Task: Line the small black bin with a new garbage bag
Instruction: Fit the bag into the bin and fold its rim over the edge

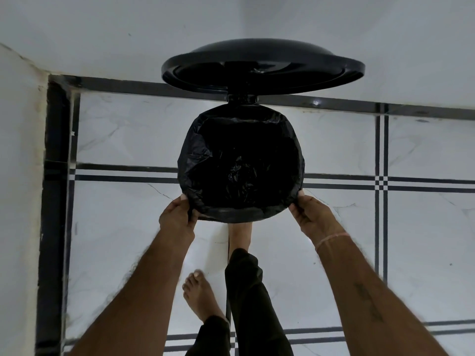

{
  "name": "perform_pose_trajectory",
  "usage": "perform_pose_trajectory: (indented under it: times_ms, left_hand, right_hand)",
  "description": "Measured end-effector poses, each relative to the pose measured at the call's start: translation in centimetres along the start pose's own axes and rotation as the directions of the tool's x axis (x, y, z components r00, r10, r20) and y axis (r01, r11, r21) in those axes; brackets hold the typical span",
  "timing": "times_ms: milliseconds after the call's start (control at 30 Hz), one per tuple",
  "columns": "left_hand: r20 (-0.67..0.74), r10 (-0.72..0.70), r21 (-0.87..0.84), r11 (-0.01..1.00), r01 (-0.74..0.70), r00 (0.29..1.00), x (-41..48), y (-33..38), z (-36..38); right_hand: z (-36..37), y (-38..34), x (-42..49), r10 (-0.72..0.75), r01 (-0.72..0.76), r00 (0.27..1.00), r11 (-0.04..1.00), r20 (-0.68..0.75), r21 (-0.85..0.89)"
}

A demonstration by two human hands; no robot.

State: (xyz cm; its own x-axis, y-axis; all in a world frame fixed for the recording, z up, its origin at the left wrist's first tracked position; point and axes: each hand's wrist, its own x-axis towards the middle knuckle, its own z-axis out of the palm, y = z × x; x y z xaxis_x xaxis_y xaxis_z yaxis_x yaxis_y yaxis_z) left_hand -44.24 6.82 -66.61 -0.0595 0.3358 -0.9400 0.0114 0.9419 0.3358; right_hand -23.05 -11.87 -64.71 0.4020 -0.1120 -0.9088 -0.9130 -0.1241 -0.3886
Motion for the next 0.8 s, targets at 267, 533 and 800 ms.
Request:
perform_pose_trajectory:
  times_ms: [267,533,800]
  left_hand:
    - [0.083,-0.026,-0.032,0.999,0.029,0.996,-0.5,0.9,0.2]
    - [0.25,0.096,-0.133,0.989,-0.064,0.964,-1.2,1.1,0.1]
    - [0.25,0.027,-0.079,0.997,-0.008,0.968,-0.1,2.4,0.5]
  right_hand:
    - [0.4,1.0,0.0,-0.076,0.07,0.994,0.995,0.073,0.078]
    - [0.9,0.6,-2.0,-0.099,0.048,0.981,0.956,0.166,0.288]
    - [2.2,0.5,-0.9,-0.084,0.011,0.984,0.911,0.16,0.412]
